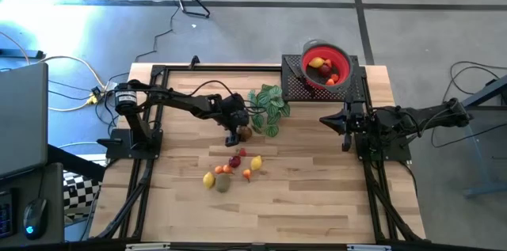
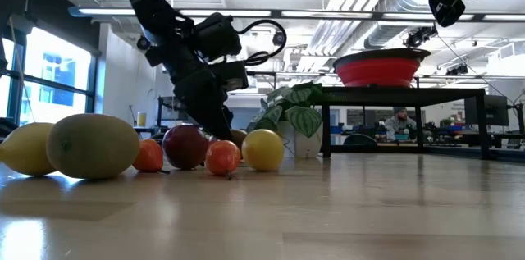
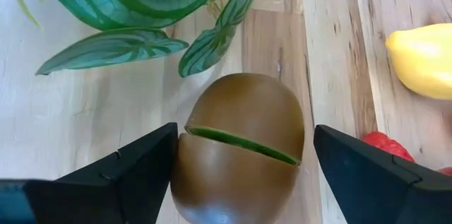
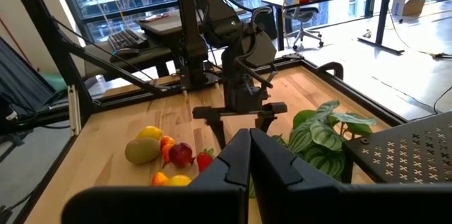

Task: Pick & Place Fruit
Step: Put the kiwi into the red colander

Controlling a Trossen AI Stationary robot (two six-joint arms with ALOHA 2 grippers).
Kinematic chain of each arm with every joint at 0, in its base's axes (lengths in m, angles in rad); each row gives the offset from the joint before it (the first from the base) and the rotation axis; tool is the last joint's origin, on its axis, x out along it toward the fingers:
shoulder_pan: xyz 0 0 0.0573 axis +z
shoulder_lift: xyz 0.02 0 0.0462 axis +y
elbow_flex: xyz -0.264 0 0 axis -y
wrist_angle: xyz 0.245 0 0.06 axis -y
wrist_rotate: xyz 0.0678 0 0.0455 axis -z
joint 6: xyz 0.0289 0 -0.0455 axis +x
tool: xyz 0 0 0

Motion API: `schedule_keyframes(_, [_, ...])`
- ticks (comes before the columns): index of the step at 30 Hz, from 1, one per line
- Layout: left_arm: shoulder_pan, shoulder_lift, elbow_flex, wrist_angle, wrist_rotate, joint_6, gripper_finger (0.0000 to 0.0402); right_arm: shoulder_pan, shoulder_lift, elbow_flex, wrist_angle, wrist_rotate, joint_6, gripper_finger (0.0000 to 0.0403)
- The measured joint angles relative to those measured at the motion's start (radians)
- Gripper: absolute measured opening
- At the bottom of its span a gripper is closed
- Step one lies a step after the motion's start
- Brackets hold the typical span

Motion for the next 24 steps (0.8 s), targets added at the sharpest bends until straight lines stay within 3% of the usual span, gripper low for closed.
schedule_keyframes(10, [0.000, 0.000, 0.000, 0.001, 0.004, -0.003, 0.0239, 0.000, 0.000, 0.000, 0.000, 0.000, 0.003, 0.0002])
schedule_keyframes(19, [0.000, 0.000, 0.000, -0.003, -0.006, -0.026, 0.0260, 0.000, 0.000, 0.000, 0.000, 0.000, 0.003, 0.0002])
schedule_keyframes(24, [0.000, 0.000, 0.000, -0.001, -0.027, -0.027, 0.0249, 0.000, 0.000, 0.000, -0.001, 0.000, 0.003, 0.0002])
